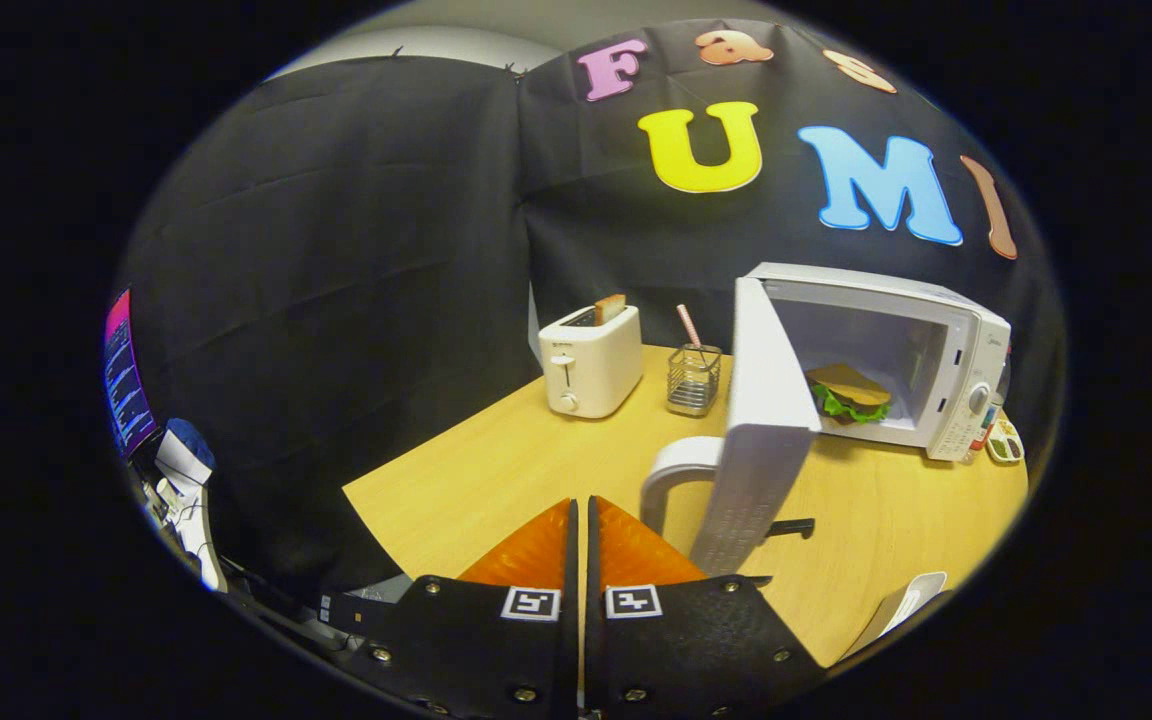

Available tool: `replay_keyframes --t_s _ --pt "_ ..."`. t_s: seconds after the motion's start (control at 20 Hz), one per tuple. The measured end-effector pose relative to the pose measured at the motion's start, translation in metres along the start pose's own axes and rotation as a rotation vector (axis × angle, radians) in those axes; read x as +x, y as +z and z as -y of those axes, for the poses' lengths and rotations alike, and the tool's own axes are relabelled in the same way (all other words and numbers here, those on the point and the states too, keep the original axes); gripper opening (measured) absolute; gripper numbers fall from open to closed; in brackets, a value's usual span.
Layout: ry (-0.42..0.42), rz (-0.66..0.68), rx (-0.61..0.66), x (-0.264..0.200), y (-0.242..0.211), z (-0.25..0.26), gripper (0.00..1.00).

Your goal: Open the microwave, put the food inside, and close the microwave door.

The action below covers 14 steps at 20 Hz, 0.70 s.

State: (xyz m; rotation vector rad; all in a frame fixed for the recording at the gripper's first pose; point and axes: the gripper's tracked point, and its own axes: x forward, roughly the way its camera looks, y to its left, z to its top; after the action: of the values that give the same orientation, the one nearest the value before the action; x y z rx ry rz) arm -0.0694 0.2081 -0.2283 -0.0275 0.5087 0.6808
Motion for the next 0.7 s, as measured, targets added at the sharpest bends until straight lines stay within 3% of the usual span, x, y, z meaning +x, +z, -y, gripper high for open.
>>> replay_keyframes --t_s 0.1,0.4,0.7 --pt "0.023 -0.012 0.054 0.000 -0.002 0.008 0.01" --pt "-0.035 -0.024 0.051 -0.018 -0.010 0.049 0.01" --pt "-0.141 -0.007 0.098 -0.031 0.008 0.118 0.01"
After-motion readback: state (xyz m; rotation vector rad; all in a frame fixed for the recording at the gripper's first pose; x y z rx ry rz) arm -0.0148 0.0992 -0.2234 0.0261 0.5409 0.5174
